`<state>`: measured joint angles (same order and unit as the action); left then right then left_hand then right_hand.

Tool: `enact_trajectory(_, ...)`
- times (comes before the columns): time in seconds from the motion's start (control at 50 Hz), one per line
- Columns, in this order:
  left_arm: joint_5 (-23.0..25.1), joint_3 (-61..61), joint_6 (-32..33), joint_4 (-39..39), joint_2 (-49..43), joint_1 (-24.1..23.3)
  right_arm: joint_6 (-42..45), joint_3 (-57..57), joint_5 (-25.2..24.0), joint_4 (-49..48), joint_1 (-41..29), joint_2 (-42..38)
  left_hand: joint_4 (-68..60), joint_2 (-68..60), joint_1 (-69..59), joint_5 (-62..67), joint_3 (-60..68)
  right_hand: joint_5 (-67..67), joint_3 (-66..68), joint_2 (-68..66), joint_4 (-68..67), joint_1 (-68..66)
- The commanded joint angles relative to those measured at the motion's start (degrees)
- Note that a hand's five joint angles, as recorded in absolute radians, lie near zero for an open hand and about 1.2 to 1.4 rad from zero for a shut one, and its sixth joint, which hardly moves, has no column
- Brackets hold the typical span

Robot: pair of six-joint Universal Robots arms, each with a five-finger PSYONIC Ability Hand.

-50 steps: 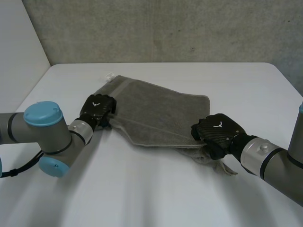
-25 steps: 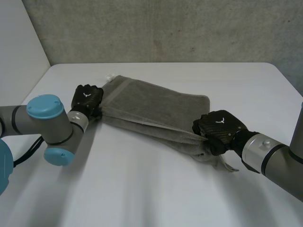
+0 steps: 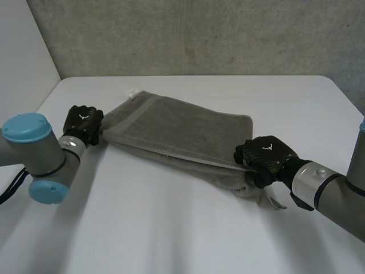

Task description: Fold the towel.

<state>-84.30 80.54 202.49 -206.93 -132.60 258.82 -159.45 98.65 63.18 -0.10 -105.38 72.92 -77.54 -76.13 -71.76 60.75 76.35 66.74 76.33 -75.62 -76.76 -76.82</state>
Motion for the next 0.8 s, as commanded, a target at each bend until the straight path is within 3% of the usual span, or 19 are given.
enact_trajectory(0.02, 4.48, 3.30, -0.08, 1.26, 6.71, 3.43, -0.34, -2.57, -0.07, 2.37, 0.35, 0.90, -2.46, -3.87, -8.24, 9.25, 3.65, 3.26, 3.67, -4.38, -3.24, -3.18)
enact_trajectory(0.2, 10.74, 5.51, -3.86, 6.01, 23.70, 3.88, -0.08, -15.47, -1.21, 13.79, 3.34, 11.27, -2.46, -3.87, -8.24, 9.25, 3.65, 3.26, 3.67, -4.38, -3.24, -3.18)
enact_trajectory(0.3, 12.40, 3.84, -13.77, 10.31, 34.23, 4.41, 0.45, -24.96, -1.39, 19.24, 3.60, 12.16, -2.46, -3.87, -8.24, 9.25, 3.65, 3.26, 3.67, -4.38, -3.24, -3.18)
enact_trajectory(0.4, 13.89, 3.57, -16.25, 13.03, 36.80, 5.46, 1.94, -34.02, -1.57, 25.13, 4.30, 11.20, -2.46, -3.87, -8.24, 9.25, 3.65, 3.26, 3.67, -4.38, -3.24, -3.18)
enact_trajectory(0.52, 14.69, 3.66, -16.16, 15.24, 35.22, 6.34, 8.52, -38.52, -0.34, 27.08, 3.96, 3.13, -2.46, -3.87, -8.24, 9.25, 3.65, 3.26, 3.67, -4.38, -3.24, -3.18)
enact_trajectory(0.64, 14.69, -1.00, -14.32, 15.50, 25.20, 6.34, 12.76, -43.10, 0.98, 26.46, 1.32, -4.36, -2.46, -3.87, -8.24, 9.25, 3.65, 3.26, 3.67, -4.38, -3.24, -3.18)
enact_trajectory(0.74, 13.99, -11.54, -12.38, 15.77, 15.62, 5.73, 17.32, -55.99, 8.70, 18.58, -4.56, -16.82, -2.46, -3.87, -8.24, 9.25, 3.65, 3.26, 3.67, -4.38, -3.24, -3.18)
enact_trajectory(0.8, 13.11, -21.92, -12.65, 16.30, 10.87, 5.02, 18.12, -59.89, 10.74, 15.21, -5.27, -19.13, -2.46, -3.87, -8.24, 9.25, 3.65, 3.26, 3.67, -4.38, -3.24, -3.18)
